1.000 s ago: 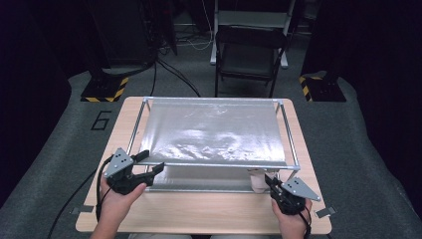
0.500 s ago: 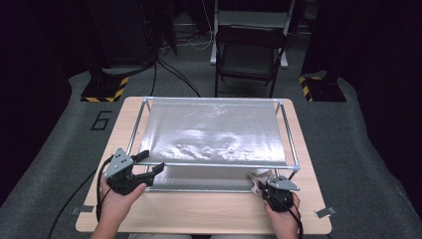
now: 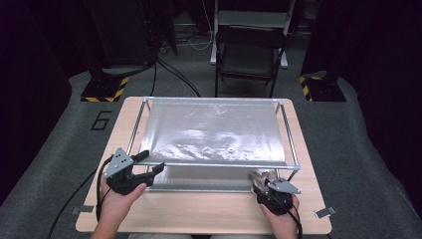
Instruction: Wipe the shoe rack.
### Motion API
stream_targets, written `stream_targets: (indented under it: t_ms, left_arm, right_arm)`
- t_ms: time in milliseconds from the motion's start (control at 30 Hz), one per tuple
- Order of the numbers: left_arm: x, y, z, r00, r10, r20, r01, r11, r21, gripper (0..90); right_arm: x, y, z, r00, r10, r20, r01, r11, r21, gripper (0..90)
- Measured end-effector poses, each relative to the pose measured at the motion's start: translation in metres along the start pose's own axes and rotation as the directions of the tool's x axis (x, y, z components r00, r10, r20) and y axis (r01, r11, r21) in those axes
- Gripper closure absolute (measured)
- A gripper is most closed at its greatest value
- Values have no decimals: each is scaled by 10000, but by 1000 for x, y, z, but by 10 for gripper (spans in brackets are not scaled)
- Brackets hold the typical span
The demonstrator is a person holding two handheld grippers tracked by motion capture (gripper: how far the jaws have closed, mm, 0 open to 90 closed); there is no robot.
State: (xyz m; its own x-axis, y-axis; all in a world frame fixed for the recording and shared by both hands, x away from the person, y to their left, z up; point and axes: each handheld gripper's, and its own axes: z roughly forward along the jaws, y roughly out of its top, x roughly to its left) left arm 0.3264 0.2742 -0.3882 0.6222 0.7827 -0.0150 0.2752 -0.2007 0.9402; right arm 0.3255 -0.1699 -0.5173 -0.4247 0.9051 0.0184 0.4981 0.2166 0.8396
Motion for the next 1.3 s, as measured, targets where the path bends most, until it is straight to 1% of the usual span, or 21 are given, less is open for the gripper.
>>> stream_targets:
  t_ms: [100, 133, 167, 267, 333, 367, 500, 600, 633, 700, 733, 800, 833, 867, 967, 1067, 1100, 1133, 1167, 1233, 1300]
  left_arm:
    - [0, 0, 0, 10000, 10, 6, -10, 10000, -11, 309]
    - [0, 0, 0, 10000, 16, 11, -15, 10000, -8, 310]
    - [0, 0, 0, 10000, 14, 12, -14, 10000, 4, 311]
    - [0, 0, 0, 10000, 34, 22, -34, 10000, -19, 312]
    - [0, 0, 1, 10000, 31, 12, -31, 10000, -11, 311]
    - [0, 0, 1, 10000, 29, 5, -29, 10000, -24, 311]
    - [0, 0, 0, 10000, 24, 3, -24, 10000, -5, 311]
    - [0, 0, 1, 10000, 30, -6, -30, 10000, -11, 311]
    - [-1, 0, 1, 10000, 26, -31, -27, 10000, -37, 311]
    - [-1, 0, 1, 10000, 24, -45, -25, 10000, -38, 311]
    - [-1, 0, 1, 10000, 25, -41, -25, 10000, -34, 311]
    - [-1, 0, 1, 10000, 32, -39, -32, 10000, -37, 311]
    - [-1, 0, 1, 10000, 45, -36, -45, 10000, -40, 311]
    - [-1, 0, 1, 10000, 58, -20, -58, 10000, -14, 311]
    - [-1, 0, 1, 10000, 68, -26, -69, 10000, -34, 311]
    - [-1, 0, 1, 10000, 76, -16, -76, 10000, -31, 311]
    - [-1, 0, 1, 10000, 77, -18, -77, 10000, -33, 311]
    - [-1, 0, 1, 10000, 83, -20, -83, 10000, -33, 311]
    - [-1, 0, 1, 10000, 84, -13, -84, 10000, -42, 311]
    - [-1, 0, 1, 10000, 79, -18, -79, 10000, -50, 312]
    - [-1, 0, 1, 10000, 71, -39, -71, 9999, -96, 312]
  right_arm:
    - [0, 1, 4, 9991, 47, 414, -55, 9998, 194, 623]
    - [-2, 1, 4, 9981, -210, 576, 189, 9991, 367, 661]
    - [-3, 2, 5, 9975, 53, 706, -76, 9994, 333, 690]
    - [-3, 3, 6, 9960, 272, 856, -307, 9987, 399, 759]
    - [0, 5, 7, 9956, 238, 902, -280, 9986, 453, 774]
    - [6, 6, 10, 9962, 383, 778, -417, 9983, 418, 776]
    - [19, 12, 21, 9993, -25, 374, 12, 9994, 340, 775]
    - [24, 14, 27, 9969, -518, 600, 503, 9984, 266, 778]
    - [24, 14, 27, 9962, -583, 653, 557, 9976, 399, 780]
    - [20, 13, 24, 9970, -207, 750, 180, 9992, 356, 783]
    - [17, 13, 23, 9944, -372, 986, 334, 9987, 395, 783]
    - [7, 10, 18, 9906, 5, 1371, -69, 9989, 465, 783]
    - [5, 9, 18, 9919, 279, 1239, -327, 9988, 370, 783]
    - [3, 9, 18, 9923, 336, 1190, -374, 9989, 297, 782]
    - [9, 11, 21, 9931, 24, 1175, -82, 9988, 489, 781]
    - [26, 18, 33, 9978, -81, 651, 59, 9994, 332, 779]
    - [31, 21, 35, 9979, -64, 649, 40, 9993, 361, 778]
    - [33, 23, 39, 9982, -462, 379, 450, 9985, 326, 777]
    - [37, 25, 42, 9990, -416, 149, 413, 9990, 166, 776]
    - [42, 26, 44, 9994, -324, 144, 321, 9992, 244, 776]
    - [39, 26, 42, 9981, -539, 293, 534, 9984, 199, 776]
